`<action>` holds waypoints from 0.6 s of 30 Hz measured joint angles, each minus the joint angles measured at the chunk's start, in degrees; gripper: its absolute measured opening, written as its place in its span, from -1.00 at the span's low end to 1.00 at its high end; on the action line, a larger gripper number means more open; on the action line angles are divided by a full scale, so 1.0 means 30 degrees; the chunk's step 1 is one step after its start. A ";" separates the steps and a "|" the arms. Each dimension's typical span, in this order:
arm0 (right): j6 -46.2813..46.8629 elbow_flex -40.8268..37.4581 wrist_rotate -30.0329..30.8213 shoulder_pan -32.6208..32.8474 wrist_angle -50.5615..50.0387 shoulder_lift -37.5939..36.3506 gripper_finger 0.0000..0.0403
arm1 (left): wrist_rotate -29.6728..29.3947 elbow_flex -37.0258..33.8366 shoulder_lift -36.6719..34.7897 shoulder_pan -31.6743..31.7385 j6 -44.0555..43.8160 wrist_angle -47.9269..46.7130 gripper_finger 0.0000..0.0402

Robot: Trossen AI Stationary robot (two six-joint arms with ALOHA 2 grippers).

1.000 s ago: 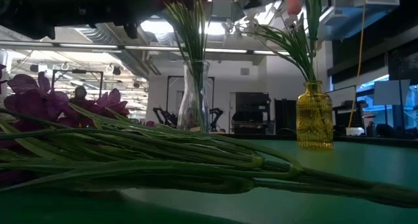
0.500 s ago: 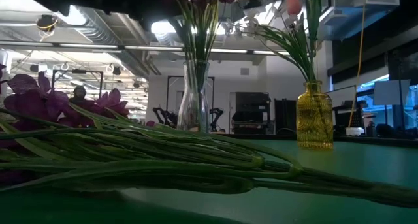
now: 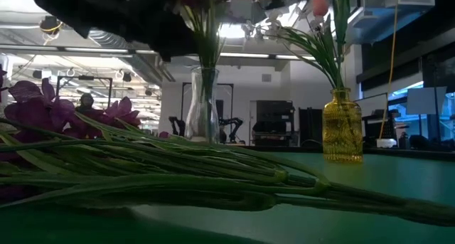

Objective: Sort flowers into vase by color
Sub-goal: Put the black tulip into the transparent vase

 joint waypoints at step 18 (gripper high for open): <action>0.0117 0.0000 0.0000 0.0000 -0.0485 0.0000 0.41 | -0.1537 0.0000 0.0486 -0.0558 0.0004 -0.2045 -0.72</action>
